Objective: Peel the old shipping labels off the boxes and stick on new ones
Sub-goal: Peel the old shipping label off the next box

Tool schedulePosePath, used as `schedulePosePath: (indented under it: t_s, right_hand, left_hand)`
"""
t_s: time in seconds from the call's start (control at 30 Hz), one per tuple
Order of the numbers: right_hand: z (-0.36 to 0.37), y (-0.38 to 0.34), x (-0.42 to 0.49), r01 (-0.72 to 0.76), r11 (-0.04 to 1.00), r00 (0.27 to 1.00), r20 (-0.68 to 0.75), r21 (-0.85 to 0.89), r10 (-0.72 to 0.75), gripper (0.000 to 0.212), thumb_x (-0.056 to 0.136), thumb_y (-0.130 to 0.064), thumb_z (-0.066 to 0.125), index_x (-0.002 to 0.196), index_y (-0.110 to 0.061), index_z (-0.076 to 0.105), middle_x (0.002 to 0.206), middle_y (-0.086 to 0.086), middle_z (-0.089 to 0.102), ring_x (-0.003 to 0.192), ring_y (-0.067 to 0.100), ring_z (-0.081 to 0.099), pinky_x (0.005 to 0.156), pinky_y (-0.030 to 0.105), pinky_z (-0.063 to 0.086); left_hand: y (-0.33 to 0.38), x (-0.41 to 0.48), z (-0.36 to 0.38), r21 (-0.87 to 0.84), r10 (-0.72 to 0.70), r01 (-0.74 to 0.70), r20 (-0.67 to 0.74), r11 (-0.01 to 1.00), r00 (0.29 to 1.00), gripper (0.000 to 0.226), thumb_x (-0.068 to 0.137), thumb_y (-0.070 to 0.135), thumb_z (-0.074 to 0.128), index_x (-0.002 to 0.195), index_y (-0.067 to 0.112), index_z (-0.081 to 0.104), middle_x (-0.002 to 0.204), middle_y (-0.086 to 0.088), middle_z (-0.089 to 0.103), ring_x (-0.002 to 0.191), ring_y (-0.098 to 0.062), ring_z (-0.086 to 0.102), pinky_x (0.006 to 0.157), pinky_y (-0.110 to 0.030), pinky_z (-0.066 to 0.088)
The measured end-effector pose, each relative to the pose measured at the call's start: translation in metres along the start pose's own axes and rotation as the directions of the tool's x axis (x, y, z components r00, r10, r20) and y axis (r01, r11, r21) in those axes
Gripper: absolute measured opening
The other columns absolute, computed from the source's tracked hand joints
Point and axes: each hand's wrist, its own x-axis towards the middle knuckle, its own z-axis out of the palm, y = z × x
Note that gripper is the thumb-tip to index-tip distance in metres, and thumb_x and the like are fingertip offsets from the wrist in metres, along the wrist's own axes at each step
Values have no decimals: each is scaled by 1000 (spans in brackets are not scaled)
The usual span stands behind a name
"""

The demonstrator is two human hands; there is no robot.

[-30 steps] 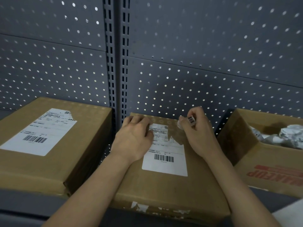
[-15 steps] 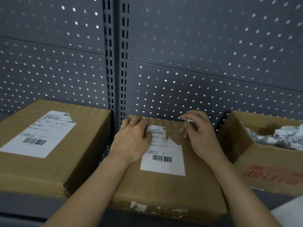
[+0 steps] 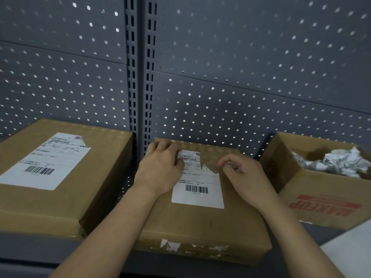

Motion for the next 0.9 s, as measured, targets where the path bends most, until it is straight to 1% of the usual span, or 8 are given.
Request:
schedulePosePath:
  t_s: [0.07, 0.17, 0.33, 0.43, 0.6, 0.67, 0.83, 0.9]
  right_hand:
    - [3, 1, 4, 10, 999, 1000, 8, -45, -10, 14, 93, -36, 52, 89, -40, 65, 96, -22, 65, 90, -6, 56, 72, 22, 45]
    - [8, -2, 8, 69, 971, 997, 57, -229, -57, 15, 93, -49, 49, 102, -44, 59, 97, -19, 65, 93, 3, 57, 75, 32, 48]
    - [14, -10, 16, 160, 925, 986, 95, -345, -135, 15, 99, -43, 46, 107, -43, 58, 104, -22, 64, 95, 7, 57, 75, 31, 47]
    - [17, -10, 20, 191, 895, 981, 85, -403, -171, 16, 100, -40, 43, 107, -41, 58, 101, -19, 66, 92, 10, 59, 72, 31, 47]
    - [17, -13, 18, 255, 848, 967, 106, -464, -233, 19, 101, -33, 41, 105, -34, 59, 95, -11, 67, 90, 13, 57, 73, 28, 33]
    - [16, -14, 17, 260, 844, 965, 116, -469, -233, 19, 101, -31, 41, 104, -32, 59, 96, -11, 66, 91, 14, 55, 73, 28, 29]
    - [16, -14, 16, 250, 862, 968, 149, -440, -204, 19, 102, -27, 40, 104, -30, 59, 100, -10, 65, 93, 15, 53, 75, 28, 30]
    - [16, -14, 16, 240, 870, 970, 149, -431, -194, 18, 102, -27, 39, 101, -30, 57, 98, -11, 64, 91, 14, 52, 78, 29, 34]
  left_hand:
    - [0, 0, 0, 0, 0, 0, 1, 1000, 1000, 39, 95, 34, 47, 133, 27, 51, 138, 5, 46, 130, -23, 30, 103, -36, 35]
    - [1, 1, -1, -6, -7, 7, 0, 1000, 1000, 38, 95, 33, 47, 132, 27, 50, 138, 5, 45, 130, -23, 30, 103, -36, 35]
    - [1, 1, -1, 1, -11, 11, 7, 1000, 1000, 39, 94, 33, 47, 133, 27, 50, 138, 4, 46, 128, -23, 31, 102, -37, 36]
    - [1, 1, -1, 12, -10, 10, 7, 1000, 1000, 40, 95, 33, 47, 134, 26, 50, 139, 3, 45, 129, -24, 30, 101, -36, 35]
    - [1, 0, 0, 19, -2, 2, 3, 1000, 1000, 39, 94, 33, 47, 133, 25, 50, 139, 3, 45, 128, -24, 30, 102, -37, 36]
    - [1, 0, 0, 19, -4, 4, 3, 1000, 1000, 39, 94, 33, 48, 133, 26, 50, 139, 3, 45, 129, -24, 30, 101, -38, 36]
    - [2, 1, -1, 19, -4, 4, 6, 1000, 1000, 40, 94, 33, 48, 133, 26, 50, 138, 3, 45, 129, -25, 30, 102, -39, 37]
    - [2, 0, -1, 20, -7, 6, 6, 1000, 1000, 39, 94, 33, 48, 133, 26, 50, 138, 2, 45, 129, -25, 30, 102, -39, 37]
